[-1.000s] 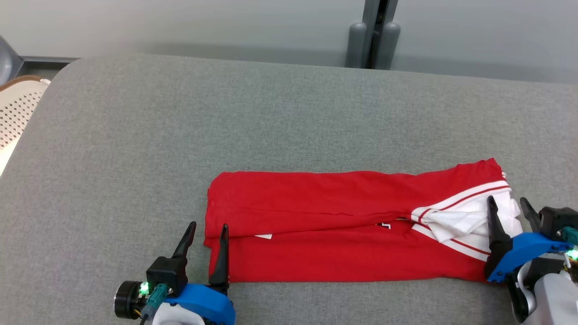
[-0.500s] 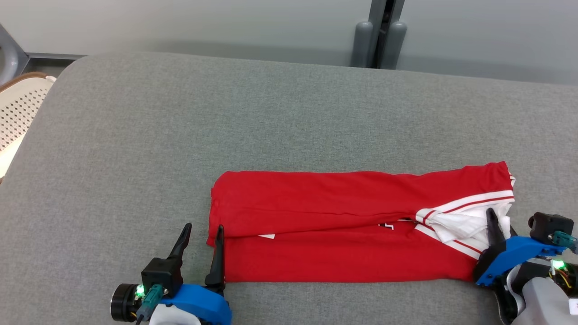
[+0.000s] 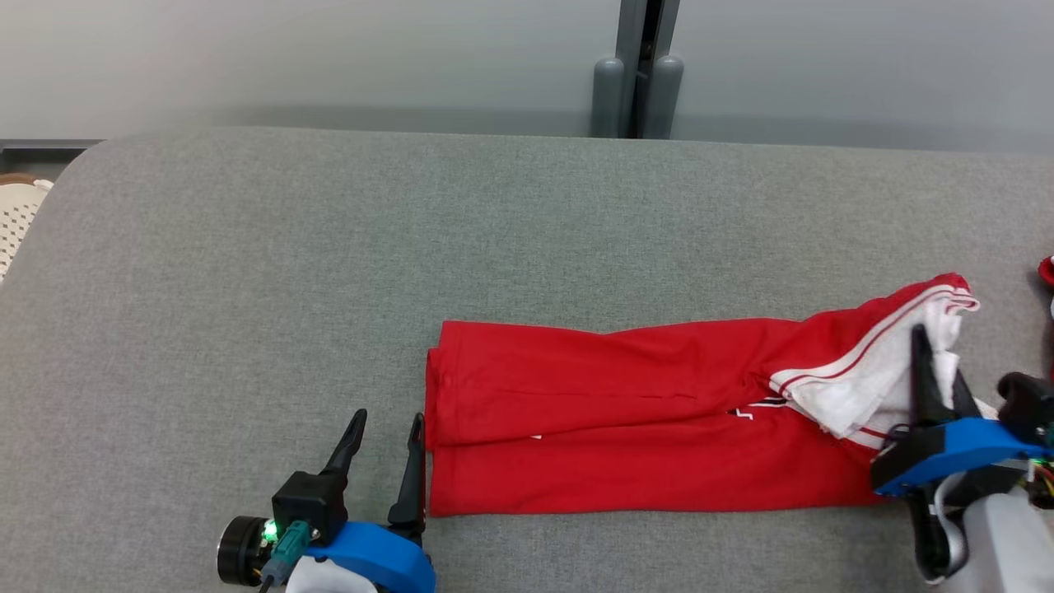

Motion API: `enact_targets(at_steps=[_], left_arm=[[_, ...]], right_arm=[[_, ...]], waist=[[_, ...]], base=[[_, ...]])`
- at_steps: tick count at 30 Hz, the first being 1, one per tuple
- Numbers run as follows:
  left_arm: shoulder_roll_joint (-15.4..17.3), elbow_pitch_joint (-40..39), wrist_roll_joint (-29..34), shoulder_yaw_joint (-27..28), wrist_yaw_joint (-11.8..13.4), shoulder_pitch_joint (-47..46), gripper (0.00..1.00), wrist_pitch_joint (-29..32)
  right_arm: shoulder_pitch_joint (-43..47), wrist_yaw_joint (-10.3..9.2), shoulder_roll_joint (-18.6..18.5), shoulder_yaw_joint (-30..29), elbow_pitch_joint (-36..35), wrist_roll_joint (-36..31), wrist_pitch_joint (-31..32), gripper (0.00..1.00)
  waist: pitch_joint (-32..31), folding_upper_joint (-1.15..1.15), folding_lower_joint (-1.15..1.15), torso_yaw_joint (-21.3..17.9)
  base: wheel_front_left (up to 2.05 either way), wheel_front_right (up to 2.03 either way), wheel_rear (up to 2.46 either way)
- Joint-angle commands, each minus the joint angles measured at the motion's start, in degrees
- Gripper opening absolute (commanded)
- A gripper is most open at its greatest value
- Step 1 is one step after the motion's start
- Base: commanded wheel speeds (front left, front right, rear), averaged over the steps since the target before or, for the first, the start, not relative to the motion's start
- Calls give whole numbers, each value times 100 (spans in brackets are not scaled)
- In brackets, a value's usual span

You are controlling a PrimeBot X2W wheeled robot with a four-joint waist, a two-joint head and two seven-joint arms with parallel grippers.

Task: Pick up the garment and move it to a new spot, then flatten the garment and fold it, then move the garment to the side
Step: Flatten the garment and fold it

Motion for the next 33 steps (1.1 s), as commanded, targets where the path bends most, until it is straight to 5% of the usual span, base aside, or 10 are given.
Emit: enact_targets(at_steps=[1,10,22,23,24,25,33], left_arm=[[4,10,-35,-39,-3,-44,100,-27],[4,114,-153,-188,16,53,100,-27],[2,191,-316,-473,50,136,100,-27],[1,193,-317,-479,53,148,100,-27],[1,199,-318,-484,59,164,100,-27],[1,200,-316,-484,69,174,100,-27],[2,132,-272,-267,128,194,100,-27]], right_arm=[[98,0,126,257,-319,151,-24,0],[159,0,464,1990,-1019,1088,-24,0],[-303,0,519,3565,-441,2119,-24,0],[-346,0,520,3667,-381,2208,-25,7],[-390,0,522,3781,-327,2299,-24,45],[-446,0,522,3843,-316,2365,-25,100],[-351,0,516,3399,-436,1962,-22,100]], waist=[[-7,0,0,33],[-100,0,0,545],[-149,0,0,1375],[-150,0,0,1407],[-153,0,0,1423],[-153,0,0,1428],[-261,0,0,978]], base=[[0,0,0],[0,0,0],[0,0,0],[0,0,0],[0,0,0],[0,0,0],[0,0,0]])
